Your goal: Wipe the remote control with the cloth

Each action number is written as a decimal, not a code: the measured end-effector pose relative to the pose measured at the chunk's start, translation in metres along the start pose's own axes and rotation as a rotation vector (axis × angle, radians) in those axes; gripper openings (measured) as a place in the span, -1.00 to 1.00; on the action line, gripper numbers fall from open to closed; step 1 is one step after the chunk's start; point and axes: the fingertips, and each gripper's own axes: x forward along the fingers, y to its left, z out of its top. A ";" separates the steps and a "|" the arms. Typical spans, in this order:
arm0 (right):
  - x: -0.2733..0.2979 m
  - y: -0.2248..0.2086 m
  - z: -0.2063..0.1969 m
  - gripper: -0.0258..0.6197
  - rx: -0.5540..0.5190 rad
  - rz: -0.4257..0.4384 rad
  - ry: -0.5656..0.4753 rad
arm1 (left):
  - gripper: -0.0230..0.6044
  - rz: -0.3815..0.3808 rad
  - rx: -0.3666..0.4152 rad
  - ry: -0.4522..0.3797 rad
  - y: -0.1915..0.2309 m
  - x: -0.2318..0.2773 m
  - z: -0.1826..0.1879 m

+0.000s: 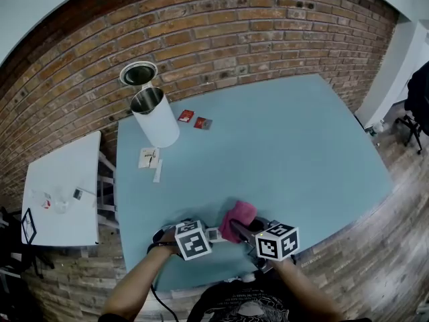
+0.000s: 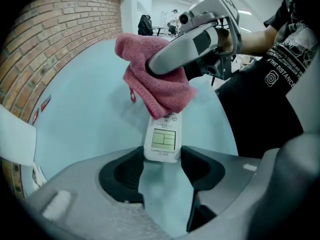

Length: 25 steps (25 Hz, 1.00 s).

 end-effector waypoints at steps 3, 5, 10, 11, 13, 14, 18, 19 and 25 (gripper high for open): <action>-0.006 -0.007 0.000 -0.72 0.007 -0.013 -0.003 | -0.17 -0.002 0.002 0.005 0.001 0.000 0.000; -0.010 -0.011 0.000 -0.72 0.011 -0.018 -0.005 | -0.17 -0.004 0.002 0.009 0.001 0.000 -0.001; -0.022 -0.022 -0.002 -0.72 0.020 -0.034 -0.011 | -0.17 -0.001 -0.002 0.017 0.001 0.001 -0.001; -0.025 -0.025 -0.002 -0.72 0.024 -0.039 -0.013 | -0.17 0.000 -0.002 0.018 0.001 0.001 -0.001; -0.029 -0.030 -0.002 -0.72 0.030 -0.050 -0.017 | -0.16 0.001 0.000 0.015 0.001 0.001 0.000; -0.030 -0.031 -0.003 -0.72 0.032 -0.054 -0.018 | -0.16 0.002 0.003 0.011 0.000 0.001 0.000; -0.033 -0.030 0.000 -0.72 0.031 -0.057 -0.023 | -0.14 0.013 0.001 -0.031 0.000 -0.001 0.001; -0.033 -0.027 0.001 -0.72 0.029 -0.055 -0.025 | -0.14 0.025 -0.010 -0.047 0.001 -0.002 0.000; -0.041 -0.017 0.015 -0.72 0.004 -0.055 -0.062 | -0.15 0.145 -0.153 -0.138 0.008 -0.017 -0.010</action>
